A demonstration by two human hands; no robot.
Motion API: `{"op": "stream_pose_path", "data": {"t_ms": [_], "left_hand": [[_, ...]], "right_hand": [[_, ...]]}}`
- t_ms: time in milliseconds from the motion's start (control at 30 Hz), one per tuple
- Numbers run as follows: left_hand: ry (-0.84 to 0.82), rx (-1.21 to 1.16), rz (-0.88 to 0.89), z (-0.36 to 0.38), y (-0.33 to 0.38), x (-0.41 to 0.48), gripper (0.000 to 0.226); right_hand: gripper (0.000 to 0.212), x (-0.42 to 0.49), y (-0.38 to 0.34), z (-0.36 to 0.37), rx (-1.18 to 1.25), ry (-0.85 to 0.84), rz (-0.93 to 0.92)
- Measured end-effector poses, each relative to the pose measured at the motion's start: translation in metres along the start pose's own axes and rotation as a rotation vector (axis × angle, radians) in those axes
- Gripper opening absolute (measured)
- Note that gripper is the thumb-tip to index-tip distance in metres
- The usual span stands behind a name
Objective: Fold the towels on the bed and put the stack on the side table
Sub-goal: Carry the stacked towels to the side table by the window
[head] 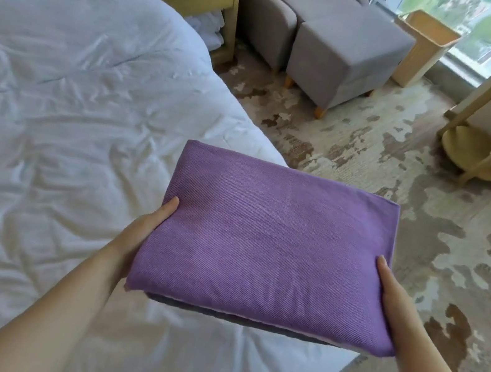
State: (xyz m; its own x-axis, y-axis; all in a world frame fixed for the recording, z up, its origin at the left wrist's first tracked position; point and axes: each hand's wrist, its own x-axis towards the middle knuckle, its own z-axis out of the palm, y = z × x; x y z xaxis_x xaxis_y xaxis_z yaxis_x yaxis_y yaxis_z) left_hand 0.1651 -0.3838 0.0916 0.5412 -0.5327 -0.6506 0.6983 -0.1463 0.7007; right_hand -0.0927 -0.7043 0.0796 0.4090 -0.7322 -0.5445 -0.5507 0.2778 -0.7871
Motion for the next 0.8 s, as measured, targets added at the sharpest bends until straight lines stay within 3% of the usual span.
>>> {"op": "stream_pose_path", "data": {"t_ms": [133, 333, 533, 800], "left_hand": [[0.008, 0.136, 0.049, 0.047, 0.043, -0.022, 0.04], [-0.012, 0.302, 0.12, 0.143, 0.085, -0.028, 0.04], [-0.062, 0.443, 0.129, 0.283, 0.09, 0.003, 0.04], [-0.047, 0.446, 0.12, 0.497, 0.068, 0.071, 0.041]], "right_hand": [[0.06, -0.016, -0.038, -0.04, -0.011, 0.049, -0.051], [0.049, -0.024, -0.078, -0.127, -0.07, 0.128, -0.269], [0.055, 0.009, -0.077, -0.25, 0.056, 0.233, -0.148], [0.055, 0.094, -0.092, -0.437, 0.121, 0.311, -0.108]]}}
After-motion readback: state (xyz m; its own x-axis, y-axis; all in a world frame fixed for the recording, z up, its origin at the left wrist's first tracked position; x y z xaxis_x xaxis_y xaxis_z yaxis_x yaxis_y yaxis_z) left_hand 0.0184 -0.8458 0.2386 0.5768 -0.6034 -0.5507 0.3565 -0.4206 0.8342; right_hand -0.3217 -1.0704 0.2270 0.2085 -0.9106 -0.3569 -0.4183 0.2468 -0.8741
